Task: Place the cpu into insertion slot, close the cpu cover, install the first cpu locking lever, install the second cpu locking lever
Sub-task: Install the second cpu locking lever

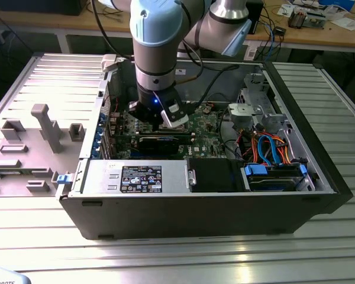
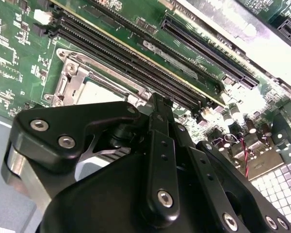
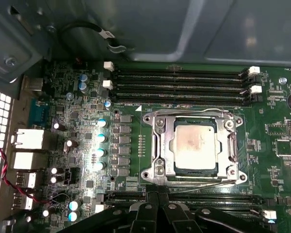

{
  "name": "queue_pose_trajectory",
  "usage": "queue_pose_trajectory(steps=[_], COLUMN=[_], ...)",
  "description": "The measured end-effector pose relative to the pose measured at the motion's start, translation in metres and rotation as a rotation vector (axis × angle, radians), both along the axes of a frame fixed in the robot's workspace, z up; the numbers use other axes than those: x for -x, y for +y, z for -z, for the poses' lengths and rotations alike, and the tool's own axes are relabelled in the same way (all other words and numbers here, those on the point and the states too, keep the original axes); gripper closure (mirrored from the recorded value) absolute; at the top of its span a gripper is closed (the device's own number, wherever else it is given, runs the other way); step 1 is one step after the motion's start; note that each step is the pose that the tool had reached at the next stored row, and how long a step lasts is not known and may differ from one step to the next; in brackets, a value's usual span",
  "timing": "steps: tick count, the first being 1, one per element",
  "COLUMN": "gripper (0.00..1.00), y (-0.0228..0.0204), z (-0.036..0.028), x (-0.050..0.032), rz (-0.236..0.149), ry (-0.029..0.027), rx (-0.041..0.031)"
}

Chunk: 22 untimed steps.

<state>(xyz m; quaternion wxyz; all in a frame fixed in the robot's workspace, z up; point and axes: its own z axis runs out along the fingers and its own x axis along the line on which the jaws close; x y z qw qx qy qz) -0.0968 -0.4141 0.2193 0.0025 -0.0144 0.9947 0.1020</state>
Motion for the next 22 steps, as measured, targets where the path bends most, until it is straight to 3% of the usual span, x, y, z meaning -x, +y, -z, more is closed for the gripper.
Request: queue_pose_trajectory(steps=[6,11,12,13,14,16,18,19,22], gripper=[0.89,0.89,0.89,0.89,0.89,0.89,0.89,0.89,0.89], y=[-0.0058,-0.0062,-0.0062,-0.0062,-0.0061,-0.0061,-0.0062,-0.0061,-0.0061], z=[0.0040,0.0082,0.0088,0.0095,0.0101,0.0113,0.0170,0.0197,0.0218], x=[0.0002,0.0009,0.0016,0.0019,0.0021,0.0022,0.0027,0.0031,0.0032], rz=[-0.019,-0.029,-0.032,-0.034,-0.034,-0.034,-0.036,-0.036,-0.037], ry=[0.0037,0.0051,0.0056,0.0059,0.0060,0.0062,0.0119,0.0122,0.0125], rx=[-0.0191,-0.0320,-0.0427,-0.0611,-0.0694,-0.0747,-0.0832,-0.0907,-0.1005])
